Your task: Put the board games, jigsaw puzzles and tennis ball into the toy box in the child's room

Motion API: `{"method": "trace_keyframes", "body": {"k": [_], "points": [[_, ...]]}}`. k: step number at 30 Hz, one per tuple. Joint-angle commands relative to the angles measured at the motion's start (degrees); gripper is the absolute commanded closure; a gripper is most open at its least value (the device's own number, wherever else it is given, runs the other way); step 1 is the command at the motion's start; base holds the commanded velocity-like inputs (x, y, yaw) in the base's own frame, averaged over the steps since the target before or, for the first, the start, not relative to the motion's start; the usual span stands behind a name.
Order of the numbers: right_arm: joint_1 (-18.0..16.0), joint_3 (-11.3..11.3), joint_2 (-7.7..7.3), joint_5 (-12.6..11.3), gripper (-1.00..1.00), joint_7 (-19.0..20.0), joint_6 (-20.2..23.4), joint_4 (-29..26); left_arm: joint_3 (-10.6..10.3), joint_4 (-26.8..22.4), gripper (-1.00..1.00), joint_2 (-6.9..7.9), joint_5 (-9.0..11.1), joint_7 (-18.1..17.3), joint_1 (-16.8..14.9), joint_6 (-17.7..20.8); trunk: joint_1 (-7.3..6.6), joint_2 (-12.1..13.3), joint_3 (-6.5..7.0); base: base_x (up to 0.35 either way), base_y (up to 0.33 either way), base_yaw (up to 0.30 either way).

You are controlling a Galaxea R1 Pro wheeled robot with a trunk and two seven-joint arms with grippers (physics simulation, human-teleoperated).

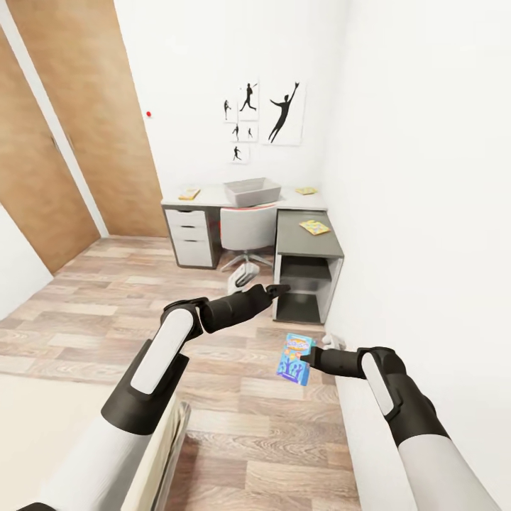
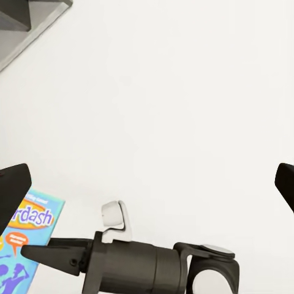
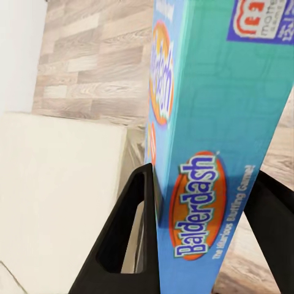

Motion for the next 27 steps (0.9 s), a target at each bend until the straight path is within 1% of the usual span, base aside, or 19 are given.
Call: {"method": "trace_keyframes", "body": {"k": [1,9,27], "points": [[-0.1,-0.1,0.01,0.4,1.00,0.4,0.2,0.0,0.0,-0.1,-1.00,-0.01,0.6,0.6,-0.1,0.1,0.04,-0.1,-0.11,0.046,0.000,-0.066],[0.2,0.0,0.13,0.4,1.00,0.4,0.3,-1.1,0.0,0.0,-1.00,0.06,0.6,0.6,-0.1,0.1,0.04,-0.1,-0.08,0.230,0.000,-0.024],[0.5,0.0,0.09,0.4,1.00,0.4,0.3,-2.7,0.0,0.1,-1.00,0.14,0.4,0.6,-0.1,0.1,0.04,-0.1,-0.07,0.329,0.000,-0.002]]}}
